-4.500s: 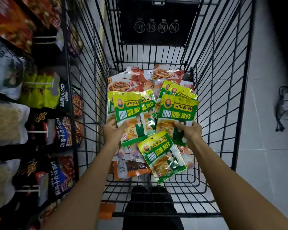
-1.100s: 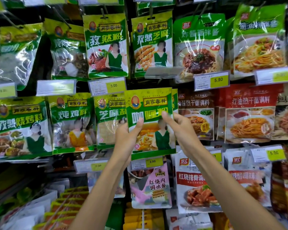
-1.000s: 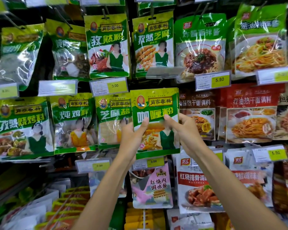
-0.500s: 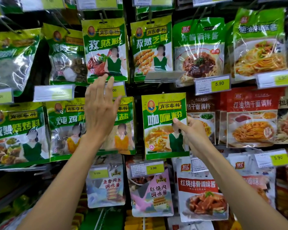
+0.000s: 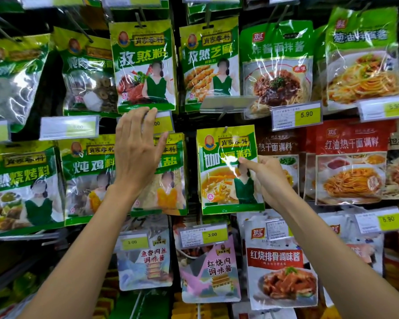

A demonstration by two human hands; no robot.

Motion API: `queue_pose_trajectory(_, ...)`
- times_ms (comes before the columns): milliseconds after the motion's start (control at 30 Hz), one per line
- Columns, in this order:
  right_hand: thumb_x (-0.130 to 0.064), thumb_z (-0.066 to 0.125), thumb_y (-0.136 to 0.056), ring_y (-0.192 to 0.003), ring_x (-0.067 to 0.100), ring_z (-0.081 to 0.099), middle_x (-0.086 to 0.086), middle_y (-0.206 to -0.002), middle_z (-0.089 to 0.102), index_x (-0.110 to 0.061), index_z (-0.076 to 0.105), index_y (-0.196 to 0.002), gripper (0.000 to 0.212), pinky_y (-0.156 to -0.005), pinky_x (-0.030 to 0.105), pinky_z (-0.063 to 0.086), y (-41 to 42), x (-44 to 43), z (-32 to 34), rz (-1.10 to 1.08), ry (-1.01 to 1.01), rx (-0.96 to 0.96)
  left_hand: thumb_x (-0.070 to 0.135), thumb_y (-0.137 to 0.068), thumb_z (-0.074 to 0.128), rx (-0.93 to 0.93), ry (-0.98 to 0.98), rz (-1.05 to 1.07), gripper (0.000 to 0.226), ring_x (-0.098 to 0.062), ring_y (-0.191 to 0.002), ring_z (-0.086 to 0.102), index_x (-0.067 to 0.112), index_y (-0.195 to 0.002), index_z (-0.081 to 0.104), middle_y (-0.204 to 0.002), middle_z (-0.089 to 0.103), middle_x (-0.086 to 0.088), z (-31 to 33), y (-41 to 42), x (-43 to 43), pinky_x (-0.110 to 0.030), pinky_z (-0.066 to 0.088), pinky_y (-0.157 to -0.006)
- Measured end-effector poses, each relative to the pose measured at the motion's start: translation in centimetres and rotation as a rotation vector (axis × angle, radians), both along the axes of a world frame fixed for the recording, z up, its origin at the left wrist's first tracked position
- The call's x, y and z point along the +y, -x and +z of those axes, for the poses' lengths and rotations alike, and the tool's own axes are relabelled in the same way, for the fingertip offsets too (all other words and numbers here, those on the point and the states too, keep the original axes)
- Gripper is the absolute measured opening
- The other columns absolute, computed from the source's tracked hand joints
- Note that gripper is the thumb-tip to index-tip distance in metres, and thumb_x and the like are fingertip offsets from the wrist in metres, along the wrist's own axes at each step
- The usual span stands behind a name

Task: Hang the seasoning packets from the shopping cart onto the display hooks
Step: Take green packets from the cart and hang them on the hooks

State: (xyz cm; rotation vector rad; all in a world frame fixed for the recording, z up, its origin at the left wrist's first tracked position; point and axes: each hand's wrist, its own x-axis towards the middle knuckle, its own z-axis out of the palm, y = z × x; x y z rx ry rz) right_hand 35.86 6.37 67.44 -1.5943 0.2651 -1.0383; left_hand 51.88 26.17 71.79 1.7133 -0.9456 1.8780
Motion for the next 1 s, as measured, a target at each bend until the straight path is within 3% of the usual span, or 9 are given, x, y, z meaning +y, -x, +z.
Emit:
queue_pose_trajectory(67, -0.019, 0.060, -0.094, -0.114, 0.040, 0.054, 0.035, -0.112, 0.060, -0.003, 0.054, -0.066, 0.034, -0.072, 0.019, 0.042, -0.3, -0.1, 0.0, -0.013, -0.016, 0.006, 0.035, -0.101, 0.043, -0.006, 0.001, 0.004, 0.049, -0.040, -0.117, 0.051, -0.004, -0.129, 0.050, -0.123, 0.054, -0.025, 0.0, 0.0, 0.0, -0.047, 0.036, -0.105)
queue_pose_trajectory(167, -0.020, 0.061, -0.094, -0.101, 0.035, 0.061, 0.023, -0.085, 0.067, -0.005, 0.053, -0.056, 0.041, -0.093, 0.039, 0.044, -1.0, -0.3, 0.2, -0.053, 0.020, 0.036, 0.035, -0.101, 0.043, -0.017, -0.003, 0.003, 0.049, -0.039, -0.116, 0.051, -0.004, -0.129, 0.050, -0.123, 0.055, -0.024, 0.0, -0.1, 0.0, -0.046, 0.036, -0.104)
queue_pose_trajectory(233, -0.019, 0.061, -0.094, -0.092, 0.036, 0.061, 0.026, -0.081, 0.061, -0.004, 0.054, -0.057, 0.041, -0.089, 0.044, 0.044, -1.6, -0.6, 0.2, -0.102, 0.055, 0.055, 0.035, -0.101, 0.043, -0.025, -0.003, -0.005, 0.048, -0.038, -0.116, 0.050, -0.004, -0.129, 0.050, -0.122, 0.055, -0.024, 0.0, -0.3, 0.0, -0.046, 0.035, -0.104)
queue_pose_trajectory(300, -0.019, 0.061, -0.094, -0.091, 0.034, 0.061, 0.026, -0.086, 0.065, -0.003, 0.057, -0.062, 0.036, -0.078, 0.039, 0.042, -2.4, -1.0, 0.1, -0.150, 0.068, 0.052, 0.035, -0.101, 0.043, -0.032, -0.003, -0.013, 0.048, -0.037, -0.116, 0.049, -0.004, -0.129, 0.050, -0.122, 0.055, -0.024, 0.0, -0.3, -0.1, -0.045, 0.035, -0.105)
queue_pose_trajectory(433, -0.023, 0.062, -0.093, -0.088, 0.029, 0.065, 0.016, -0.091, 0.071, 0.001, 0.068, -0.088, 0.025, -0.076, 0.040, 0.050, -3.7, -1.6, -0.4, -0.258, 0.122, 0.049, 0.036, -0.101, 0.043, -0.018, -0.009, -0.023, 0.049, -0.037, -0.117, 0.049, -0.003, -0.130, 0.050, -0.123, 0.054, -0.024, 0.0, -0.4, 0.0, -0.044, 0.033, -0.106)
queue_pose_trajectory(567, -0.028, 0.066, -0.090, -0.065, 0.008, 0.054, 0.000, -0.075, 0.063, -0.009, 0.064, -0.085, 0.020, -0.056, 0.028, 0.037, -3.5, -1.4, -0.6, -0.403, 0.258, 0.060, 0.036, -0.101, 0.042, 0.009, -0.018, -0.040, 0.049, -0.038, -0.119, 0.048, -0.003, -0.131, 0.048, -0.126, 0.053, -0.024, -0.1, -0.2, 0.1, -0.044, 0.032, -0.107)
queue_pose_trajectory(733, -0.024, 0.064, -0.092, -0.084, 0.011, 0.056, 0.000, -0.093, 0.063, -0.006, 0.064, -0.111, 0.026, -0.075, 0.023, 0.045, -0.3, -1.4, -2.0, -0.497, 0.320, 0.051, 0.024, -0.100, 0.046, -0.052, 0.005, -0.143, 0.040, -0.034, -0.122, 0.045, -0.002, -0.130, 0.049, -0.130, 0.053, -0.022, -1.0, 1.5, -0.6, -0.044, 0.034, -0.106)
queue_pose_trajectory(833, -0.021, 0.057, -0.097, -0.080, -0.002, 0.056, -0.005, -0.094, 0.063, -0.017, 0.063, -0.103, 0.009, -0.072, 0.006, 0.044, 4.0, -1.4, -4.0, -0.515, 0.392, 0.018, 0.016, -0.099, 0.047, -0.096, -0.051, -0.288, 0.032, -0.032, -0.116, 0.048, -0.004, -0.123, 0.055, -0.124, 0.058, -0.021, -3.2, 4.4, -3.0, -0.042, 0.037, -0.100)
queue_pose_trajectory(1000, -0.028, 0.050, -0.100, -0.081, 0.006, 0.064, -0.007, -0.087, 0.068, -0.017, 0.067, -0.102, 0.021, -0.071, 0.019, 0.051, 13.5, -1.5, -10.5, -0.543, 0.329, 0.098, 0.015, -0.097, 0.044, 0.163, -0.239, -0.628, 0.030, -0.031, -0.101, 0.057, -0.005, -0.105, 0.064, -0.104, 0.065, -0.020, -11.3, 12.7, -9.4, -0.038, 0.042, -0.091)
